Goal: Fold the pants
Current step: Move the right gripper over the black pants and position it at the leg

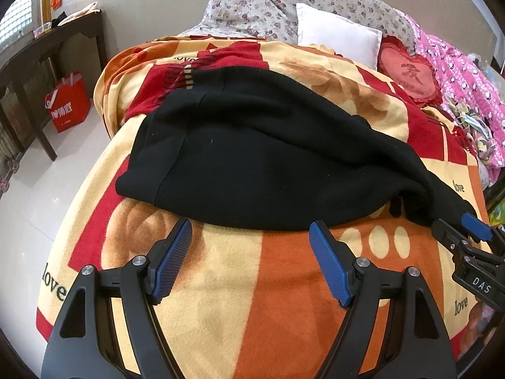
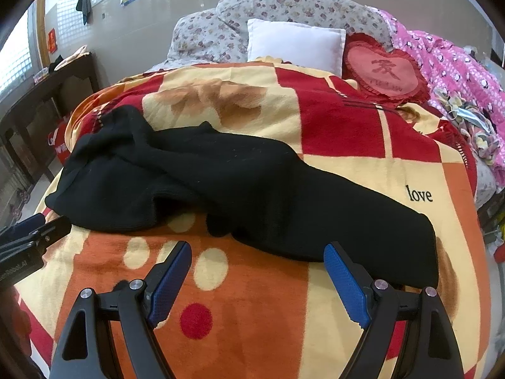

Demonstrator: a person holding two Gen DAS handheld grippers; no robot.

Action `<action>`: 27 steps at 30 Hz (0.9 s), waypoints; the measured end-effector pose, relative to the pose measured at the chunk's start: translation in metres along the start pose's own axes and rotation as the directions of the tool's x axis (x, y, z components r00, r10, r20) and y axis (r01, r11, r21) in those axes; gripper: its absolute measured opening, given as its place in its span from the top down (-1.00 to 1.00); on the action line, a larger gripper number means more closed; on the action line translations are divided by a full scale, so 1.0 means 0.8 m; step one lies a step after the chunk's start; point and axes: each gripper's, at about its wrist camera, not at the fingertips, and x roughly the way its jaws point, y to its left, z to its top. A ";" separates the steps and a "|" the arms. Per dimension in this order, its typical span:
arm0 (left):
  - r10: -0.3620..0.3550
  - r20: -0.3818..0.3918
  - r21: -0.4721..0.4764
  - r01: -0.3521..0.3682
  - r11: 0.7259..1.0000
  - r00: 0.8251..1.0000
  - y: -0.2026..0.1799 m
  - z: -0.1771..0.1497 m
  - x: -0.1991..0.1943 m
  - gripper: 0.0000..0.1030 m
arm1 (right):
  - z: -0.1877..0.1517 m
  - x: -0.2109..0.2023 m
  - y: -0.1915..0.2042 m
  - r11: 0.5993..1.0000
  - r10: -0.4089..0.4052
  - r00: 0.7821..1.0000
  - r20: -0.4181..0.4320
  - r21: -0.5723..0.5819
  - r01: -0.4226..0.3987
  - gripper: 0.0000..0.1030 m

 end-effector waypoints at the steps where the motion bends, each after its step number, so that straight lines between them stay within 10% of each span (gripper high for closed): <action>1: 0.000 -0.002 -0.001 0.000 1.000 1.000 0.000 0.000 0.001 -0.50 | 0.000 0.001 0.000 1.000 0.001 1.000 -0.001 0.000 -0.001 -0.65; 27: 0.038 -0.031 -0.028 -0.039 0.999 0.999 0.015 0.001 0.018 -0.50 | 0.017 -0.008 0.020 0.997 0.080 0.996 0.032 -0.026 -0.079 -0.65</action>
